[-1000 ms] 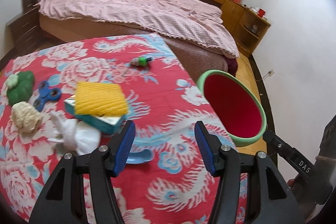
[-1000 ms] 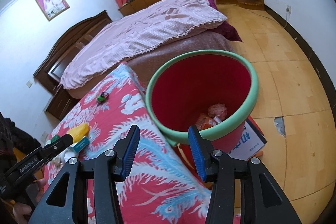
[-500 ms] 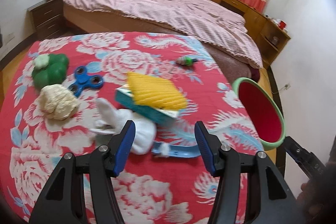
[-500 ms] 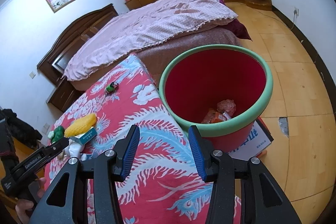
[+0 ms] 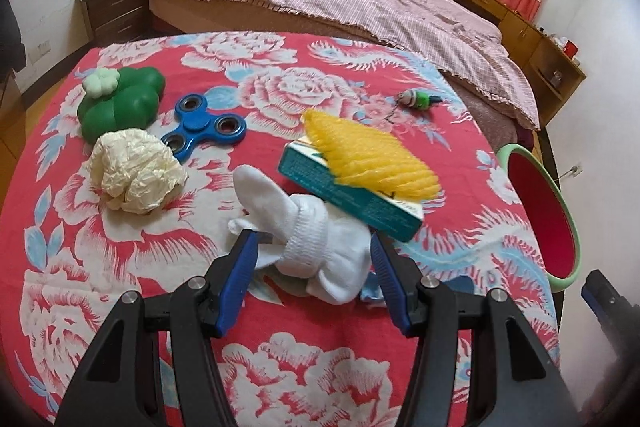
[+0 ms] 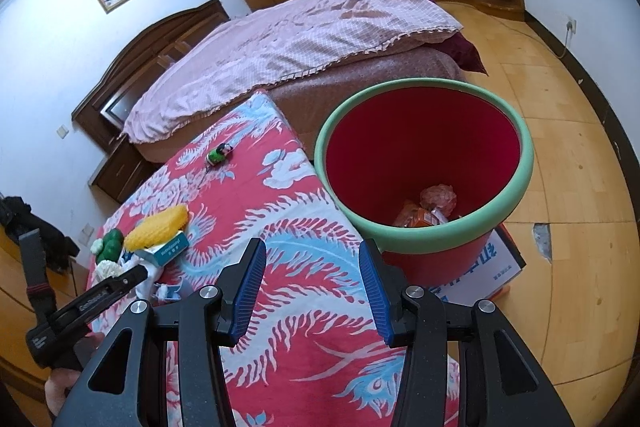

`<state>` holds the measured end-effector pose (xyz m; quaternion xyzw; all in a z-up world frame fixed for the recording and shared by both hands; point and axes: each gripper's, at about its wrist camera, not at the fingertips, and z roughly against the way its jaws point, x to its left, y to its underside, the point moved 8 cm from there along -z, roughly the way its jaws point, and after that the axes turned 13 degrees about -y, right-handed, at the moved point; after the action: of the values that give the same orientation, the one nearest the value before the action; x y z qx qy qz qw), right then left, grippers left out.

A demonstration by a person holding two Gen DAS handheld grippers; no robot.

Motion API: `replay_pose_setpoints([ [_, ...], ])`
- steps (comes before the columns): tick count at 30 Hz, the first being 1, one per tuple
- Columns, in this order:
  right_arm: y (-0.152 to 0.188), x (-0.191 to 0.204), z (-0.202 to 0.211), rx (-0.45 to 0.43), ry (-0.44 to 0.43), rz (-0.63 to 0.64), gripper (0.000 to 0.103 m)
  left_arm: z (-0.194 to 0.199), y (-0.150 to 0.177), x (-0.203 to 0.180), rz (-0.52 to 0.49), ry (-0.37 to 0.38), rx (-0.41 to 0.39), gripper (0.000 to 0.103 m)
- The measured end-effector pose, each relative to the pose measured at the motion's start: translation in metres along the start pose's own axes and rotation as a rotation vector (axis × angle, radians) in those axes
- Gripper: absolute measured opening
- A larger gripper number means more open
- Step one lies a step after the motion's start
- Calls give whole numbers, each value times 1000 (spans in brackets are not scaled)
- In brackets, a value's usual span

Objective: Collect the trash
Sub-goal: 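Grasp the white sock with the left tool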

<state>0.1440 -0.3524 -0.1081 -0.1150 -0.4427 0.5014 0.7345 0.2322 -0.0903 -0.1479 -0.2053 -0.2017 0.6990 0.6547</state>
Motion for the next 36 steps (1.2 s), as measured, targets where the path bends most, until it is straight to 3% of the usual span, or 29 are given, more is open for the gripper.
replay_pose_setpoints([
  [15, 8, 10, -12, 41, -16, 18, 50, -13, 1, 4, 50, 15, 31, 58],
  [21, 11, 15, -16, 57, -21, 26, 50, -13, 1, 4, 50, 35, 19, 44],
  [36, 24, 42, -32, 117, -63, 68, 50, 1, 5, 11, 61, 69, 10, 34],
])
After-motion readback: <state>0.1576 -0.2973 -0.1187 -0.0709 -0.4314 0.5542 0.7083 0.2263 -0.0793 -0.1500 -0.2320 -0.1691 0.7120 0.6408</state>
